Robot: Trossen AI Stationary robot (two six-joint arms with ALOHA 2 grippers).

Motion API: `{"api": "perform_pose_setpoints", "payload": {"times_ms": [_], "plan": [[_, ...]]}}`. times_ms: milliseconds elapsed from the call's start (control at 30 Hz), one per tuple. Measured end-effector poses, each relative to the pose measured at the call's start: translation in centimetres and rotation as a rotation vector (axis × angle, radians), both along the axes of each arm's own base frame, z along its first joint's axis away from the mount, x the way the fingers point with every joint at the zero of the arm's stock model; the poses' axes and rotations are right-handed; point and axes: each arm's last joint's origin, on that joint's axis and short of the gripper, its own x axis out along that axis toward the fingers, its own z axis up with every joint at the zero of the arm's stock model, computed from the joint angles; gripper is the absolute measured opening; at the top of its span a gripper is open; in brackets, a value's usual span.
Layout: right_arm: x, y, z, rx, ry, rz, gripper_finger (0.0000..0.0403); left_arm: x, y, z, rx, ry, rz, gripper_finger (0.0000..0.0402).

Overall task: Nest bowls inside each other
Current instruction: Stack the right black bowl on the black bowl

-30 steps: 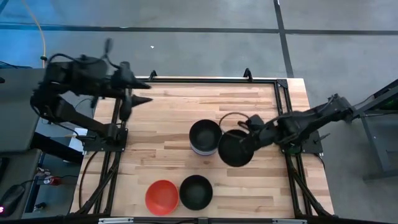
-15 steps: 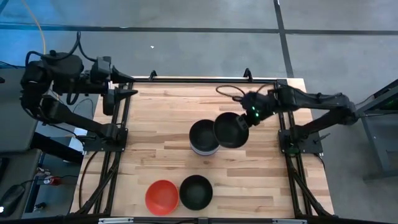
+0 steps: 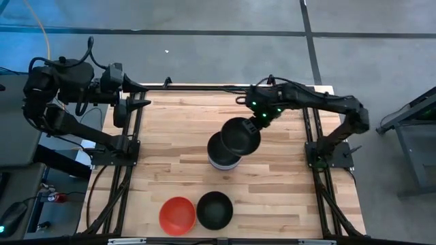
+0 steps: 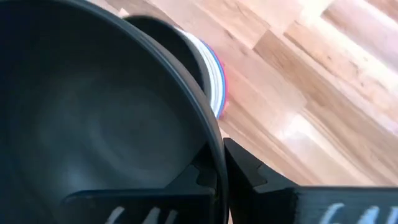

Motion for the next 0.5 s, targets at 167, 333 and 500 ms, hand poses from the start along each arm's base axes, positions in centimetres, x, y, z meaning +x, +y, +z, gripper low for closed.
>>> {"api": "perform_pose_setpoints", "payload": {"times_ms": [167, 333, 500], "plan": [[2.7, -0.5, 0.1, -0.015, 0.022, 0.038, 0.0, -0.5, -0.1, -0.1, -0.004, 0.012, 0.001, 0.0211], [4.9, -0.5, -1.2, -0.001, 0.094, 0.078, 0.0, -1.2, -0.2, -0.3, -0.022, 0.023, 0.009, 0.0211], [5.9, -0.1, -2.2, 0.0, 0.115, 0.102, 0.0, -1.8, -0.2, -0.2, -0.028, 0.009, 0.011, 0.0211]]}}
